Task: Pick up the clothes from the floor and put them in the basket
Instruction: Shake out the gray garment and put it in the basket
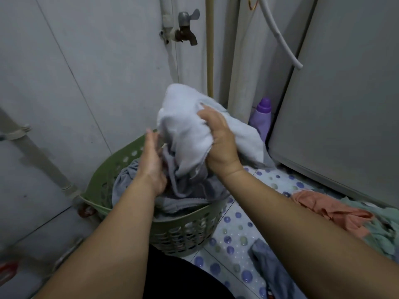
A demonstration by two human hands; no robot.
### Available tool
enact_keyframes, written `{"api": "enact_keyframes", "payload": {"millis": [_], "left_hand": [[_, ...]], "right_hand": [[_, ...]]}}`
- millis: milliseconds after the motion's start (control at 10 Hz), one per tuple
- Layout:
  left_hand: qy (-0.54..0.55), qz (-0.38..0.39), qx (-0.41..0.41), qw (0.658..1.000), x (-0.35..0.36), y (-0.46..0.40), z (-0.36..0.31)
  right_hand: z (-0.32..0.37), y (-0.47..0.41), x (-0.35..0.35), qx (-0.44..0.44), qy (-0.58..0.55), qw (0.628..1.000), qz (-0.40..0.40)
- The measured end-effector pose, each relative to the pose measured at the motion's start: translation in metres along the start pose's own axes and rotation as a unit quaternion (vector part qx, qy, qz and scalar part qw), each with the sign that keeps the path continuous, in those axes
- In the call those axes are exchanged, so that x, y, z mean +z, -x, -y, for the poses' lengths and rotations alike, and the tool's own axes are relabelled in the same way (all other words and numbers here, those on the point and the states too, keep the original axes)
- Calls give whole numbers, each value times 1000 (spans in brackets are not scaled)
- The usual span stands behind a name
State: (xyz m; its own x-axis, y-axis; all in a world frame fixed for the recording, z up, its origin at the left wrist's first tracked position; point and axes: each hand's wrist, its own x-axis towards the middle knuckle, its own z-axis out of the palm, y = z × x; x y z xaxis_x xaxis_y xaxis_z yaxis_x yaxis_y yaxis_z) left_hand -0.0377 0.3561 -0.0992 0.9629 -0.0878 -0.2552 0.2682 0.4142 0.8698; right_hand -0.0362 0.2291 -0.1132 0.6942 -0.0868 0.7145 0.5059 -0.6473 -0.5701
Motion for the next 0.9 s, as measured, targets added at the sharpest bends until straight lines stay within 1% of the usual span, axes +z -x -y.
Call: {"api": "enact_keyframes", "payload": {"millis": [100,200,300,400,500,600,700,800,900], "left_hand": [[74,-59,56,994,-16,0,-6],[39,-127,62,989,-34,-8,-5],[-135,-126,27,982,-52,-18,1],[-390,-9,45,920,-44,-11,12],[-557,74,10,827,-37,-10,23],[-695,94,-48,711,-34,-16,33],[-790,99,-99,597,-37,-30,44],[-821,68,-113,555,-56,-49,36],[-845,5,-49,532,-82,-55,17]], "right_hand": [[16,-10,21,-2,110,989,101],[-1,0,38,-38,81,953,290],[-5,11,34,32,163,846,507],[-16,11,19,106,198,840,494],[-39,2,2,97,354,834,412],[-58,0,-16,87,474,785,389],[-75,-4,-23,69,522,752,396],[-80,-12,-16,28,557,735,385],[-73,-23,-3,-1,538,747,391]]}}
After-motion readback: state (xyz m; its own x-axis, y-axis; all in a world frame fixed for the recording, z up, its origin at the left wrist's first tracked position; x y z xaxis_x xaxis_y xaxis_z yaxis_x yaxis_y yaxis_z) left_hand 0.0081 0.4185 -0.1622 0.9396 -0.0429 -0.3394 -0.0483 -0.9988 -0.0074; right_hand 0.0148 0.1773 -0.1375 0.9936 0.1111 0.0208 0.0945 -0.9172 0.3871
